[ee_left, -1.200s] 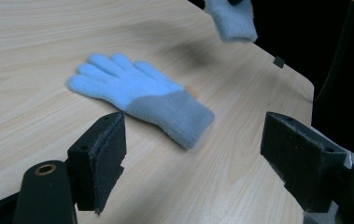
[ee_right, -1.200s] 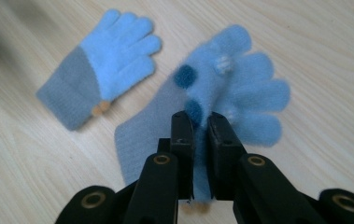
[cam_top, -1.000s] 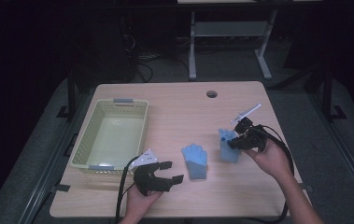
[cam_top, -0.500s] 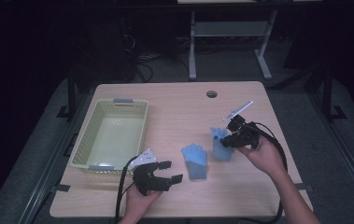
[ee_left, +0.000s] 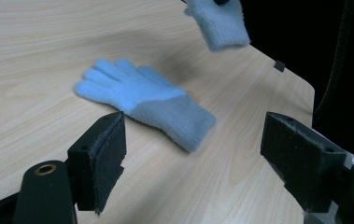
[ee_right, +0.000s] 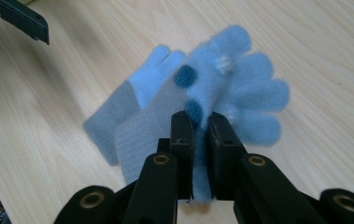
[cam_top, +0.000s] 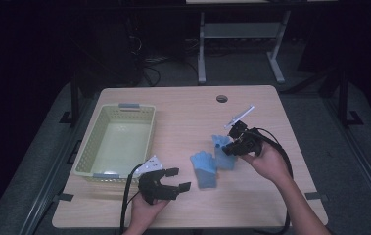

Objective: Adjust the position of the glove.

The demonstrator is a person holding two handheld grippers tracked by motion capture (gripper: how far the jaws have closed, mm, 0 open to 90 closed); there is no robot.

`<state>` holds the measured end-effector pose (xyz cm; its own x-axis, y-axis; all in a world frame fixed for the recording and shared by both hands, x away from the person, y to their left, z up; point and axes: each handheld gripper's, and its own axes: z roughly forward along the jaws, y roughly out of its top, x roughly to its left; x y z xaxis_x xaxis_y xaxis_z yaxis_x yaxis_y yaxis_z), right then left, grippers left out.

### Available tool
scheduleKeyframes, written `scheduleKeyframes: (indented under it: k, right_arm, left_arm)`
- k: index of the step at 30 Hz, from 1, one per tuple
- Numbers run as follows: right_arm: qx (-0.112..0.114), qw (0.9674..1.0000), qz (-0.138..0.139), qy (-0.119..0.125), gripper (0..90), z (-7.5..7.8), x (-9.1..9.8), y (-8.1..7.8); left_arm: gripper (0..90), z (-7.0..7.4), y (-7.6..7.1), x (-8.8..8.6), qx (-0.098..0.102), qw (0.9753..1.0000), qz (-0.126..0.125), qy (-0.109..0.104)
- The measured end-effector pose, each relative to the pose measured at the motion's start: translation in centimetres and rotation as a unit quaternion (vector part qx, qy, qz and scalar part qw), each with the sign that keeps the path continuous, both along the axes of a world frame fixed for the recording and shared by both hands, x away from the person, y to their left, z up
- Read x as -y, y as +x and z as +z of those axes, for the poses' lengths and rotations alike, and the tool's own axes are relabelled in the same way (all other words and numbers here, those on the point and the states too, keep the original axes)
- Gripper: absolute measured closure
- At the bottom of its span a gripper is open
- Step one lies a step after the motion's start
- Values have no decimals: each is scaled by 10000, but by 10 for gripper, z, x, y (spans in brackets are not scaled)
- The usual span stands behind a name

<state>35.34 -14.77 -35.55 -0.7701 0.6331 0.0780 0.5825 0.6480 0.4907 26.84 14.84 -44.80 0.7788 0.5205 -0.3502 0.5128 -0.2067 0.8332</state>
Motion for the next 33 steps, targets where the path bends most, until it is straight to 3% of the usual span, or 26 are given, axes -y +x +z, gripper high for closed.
scheduleKeyframes:
  k: [12, 33]
  right_arm:
    - [-42, 9996, 275, -16, 818, -3, -19, 2]
    - [-247, 9967, 760, -134, 814, -25, -50, 5]
  left_arm:
    - [221, 0, 0, 0, 0, 10000, -1, 7]
    - [221, 2, 1, -4, 23, 9999, 70, -75]
